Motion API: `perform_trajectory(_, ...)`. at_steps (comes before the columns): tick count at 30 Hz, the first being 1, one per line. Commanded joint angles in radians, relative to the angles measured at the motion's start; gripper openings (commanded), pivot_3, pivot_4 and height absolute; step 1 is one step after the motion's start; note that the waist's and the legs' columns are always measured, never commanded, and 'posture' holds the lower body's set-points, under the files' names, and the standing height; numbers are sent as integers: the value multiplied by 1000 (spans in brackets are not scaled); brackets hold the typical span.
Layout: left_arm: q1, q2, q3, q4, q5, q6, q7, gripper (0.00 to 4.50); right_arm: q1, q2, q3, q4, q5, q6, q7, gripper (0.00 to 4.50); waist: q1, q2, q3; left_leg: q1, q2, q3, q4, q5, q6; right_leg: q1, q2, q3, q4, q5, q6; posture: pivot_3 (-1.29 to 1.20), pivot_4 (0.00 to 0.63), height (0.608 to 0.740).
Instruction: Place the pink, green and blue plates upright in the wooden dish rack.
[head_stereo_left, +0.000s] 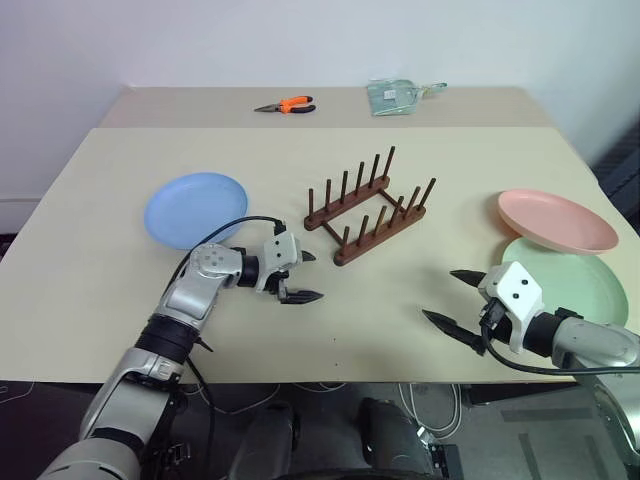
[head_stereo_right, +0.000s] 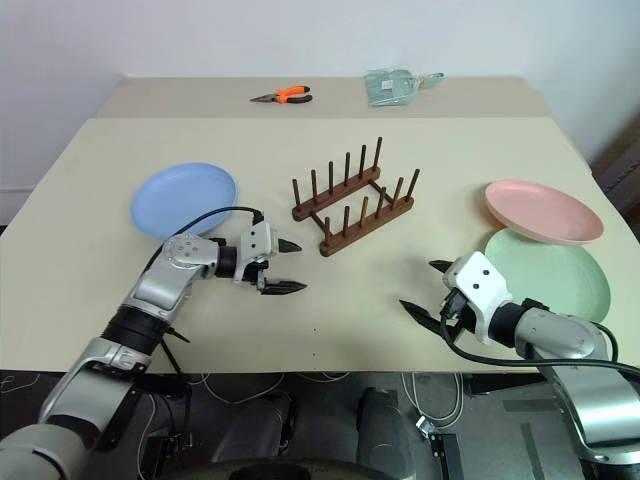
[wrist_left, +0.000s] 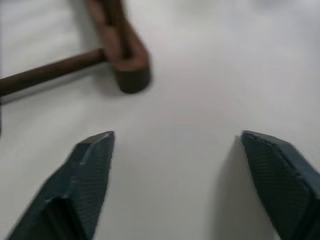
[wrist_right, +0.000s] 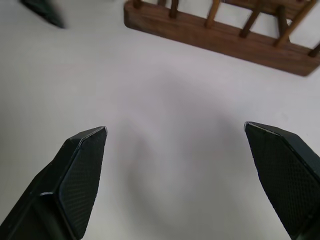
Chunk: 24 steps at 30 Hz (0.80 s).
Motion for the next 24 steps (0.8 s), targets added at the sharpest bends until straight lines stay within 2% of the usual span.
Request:
perform_trajectory(1,-23,-42,27,-25,6,55,111,4492,-8,3,-5,-4,-4,-19,-6,4500,-2,0,0,0,0,0,1,0,0,0,0,0,0,0,0,0,150,740)
perform_trajectory(9,-10,-193,6,-46,67,180,367,4492,-8,16,11,-24,-11,-12,-33,4500,-2,0,0,0,0,0,2,-1,1,0,0,0,1,0,1,0,150,740)
perform_trajectory(12,-5,-248,26,-58,47,218,431,3658,-9,14,19,-32,-15,-5,-44,4500,-1,0,0,0,0,0,2,-1,1,1,0,0,1,0,1,0,150,740)
perform_trajectory(17,0,-236,-4,-65,66,185,421,1106,-8,3,26,-34,-23,-5,-51,4500,-2,0,0,0,0,0,2,-1,1,1,0,0,1,0,1,0,150,740)
perform_trajectory(18,1,-219,-18,-61,74,147,399,770,-6,0,22,-34,-20,-5,-48,4500,-3,0,0,0,0,0,2,-1,1,1,0,0,1,0,1,0,150,740)
perform_trajectory(24,-18,-72,-83,-32,15,-70,57,776,7,-32,-17,-5,-12,-16,-14,4500,-3,1,0,0,0,1,2,-1,1,0,0,0,1,0,0,0,150,740)
